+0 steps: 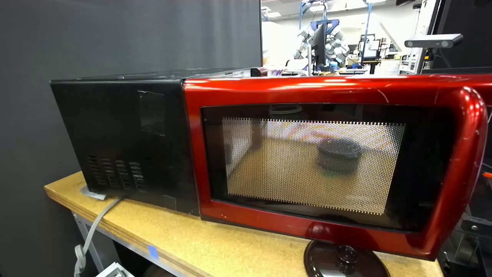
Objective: Close the microwave door
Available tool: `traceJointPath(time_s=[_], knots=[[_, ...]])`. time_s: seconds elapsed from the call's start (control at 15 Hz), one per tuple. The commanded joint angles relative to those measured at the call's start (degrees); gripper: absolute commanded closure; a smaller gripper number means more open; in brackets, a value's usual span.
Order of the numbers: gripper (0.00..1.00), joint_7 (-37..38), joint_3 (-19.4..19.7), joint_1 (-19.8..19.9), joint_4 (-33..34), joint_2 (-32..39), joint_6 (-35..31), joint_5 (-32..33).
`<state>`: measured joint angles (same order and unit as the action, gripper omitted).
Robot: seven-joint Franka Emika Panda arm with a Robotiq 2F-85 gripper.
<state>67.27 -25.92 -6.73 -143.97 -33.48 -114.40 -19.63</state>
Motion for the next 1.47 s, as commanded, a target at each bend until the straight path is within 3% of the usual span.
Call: traceJointPath(time_s=[0.0, 0.2, 0.27, 0.33, 0.53, 1.0, 1.4], knots=[[0.0, 12.7, -3.0, -1.3, 2.8, 5.6, -4.3, -0.3], [0.0, 23.1, -6.2, -3.5, 5.4, 11.3, -8.7, 1.0], [0.25, 25.8, -7.1, -4.0, 6.0, 13.1, -10.5, 1.5], [0.26, 27.9, -7.6, -4.5, 6.5, 14.8, -12.2, 2.0], [0.49, 32.6, -7.8, -4.9, 6.6, 18.7, -17.3, 5.5], [0.98, 30.4, -1.0, -6.2, 5.5, 24.9, -20.4, 12.8], [1.0, 26.4, 4.6, -5.4, 4.6, 24.4, -18.4, 16.7]])
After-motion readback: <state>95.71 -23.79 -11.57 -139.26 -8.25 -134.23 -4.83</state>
